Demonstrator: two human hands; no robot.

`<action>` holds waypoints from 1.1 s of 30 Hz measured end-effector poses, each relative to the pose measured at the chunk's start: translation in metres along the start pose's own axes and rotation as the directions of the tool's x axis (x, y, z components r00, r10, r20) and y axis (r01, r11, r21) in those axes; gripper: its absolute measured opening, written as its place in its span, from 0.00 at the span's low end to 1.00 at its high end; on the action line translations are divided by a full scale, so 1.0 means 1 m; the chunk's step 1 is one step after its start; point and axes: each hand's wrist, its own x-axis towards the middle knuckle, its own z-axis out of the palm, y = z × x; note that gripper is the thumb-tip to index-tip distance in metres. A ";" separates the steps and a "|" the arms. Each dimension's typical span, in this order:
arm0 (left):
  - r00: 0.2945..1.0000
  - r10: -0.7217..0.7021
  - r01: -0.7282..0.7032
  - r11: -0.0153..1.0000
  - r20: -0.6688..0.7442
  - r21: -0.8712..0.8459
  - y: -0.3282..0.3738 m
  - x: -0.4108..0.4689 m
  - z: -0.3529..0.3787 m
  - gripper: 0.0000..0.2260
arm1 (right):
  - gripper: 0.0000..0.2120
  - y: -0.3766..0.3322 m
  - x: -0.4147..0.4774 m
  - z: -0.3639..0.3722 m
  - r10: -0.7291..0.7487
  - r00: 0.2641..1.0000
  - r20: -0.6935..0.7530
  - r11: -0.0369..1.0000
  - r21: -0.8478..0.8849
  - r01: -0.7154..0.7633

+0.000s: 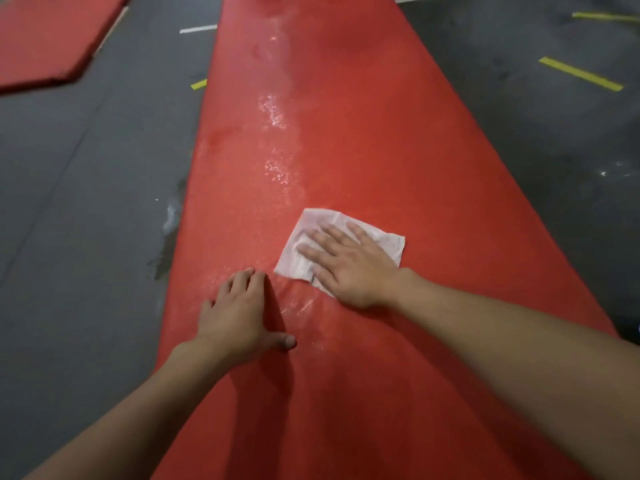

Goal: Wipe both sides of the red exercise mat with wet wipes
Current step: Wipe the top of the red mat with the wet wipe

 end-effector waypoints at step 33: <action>0.978 -0.194 0.193 0.981 -0.082 -0.026 -0.055 -0.028 0.008 0.43 | 0.29 -0.080 0.021 0.018 -0.147 0.989 0.014 0.989 -0.003 0.147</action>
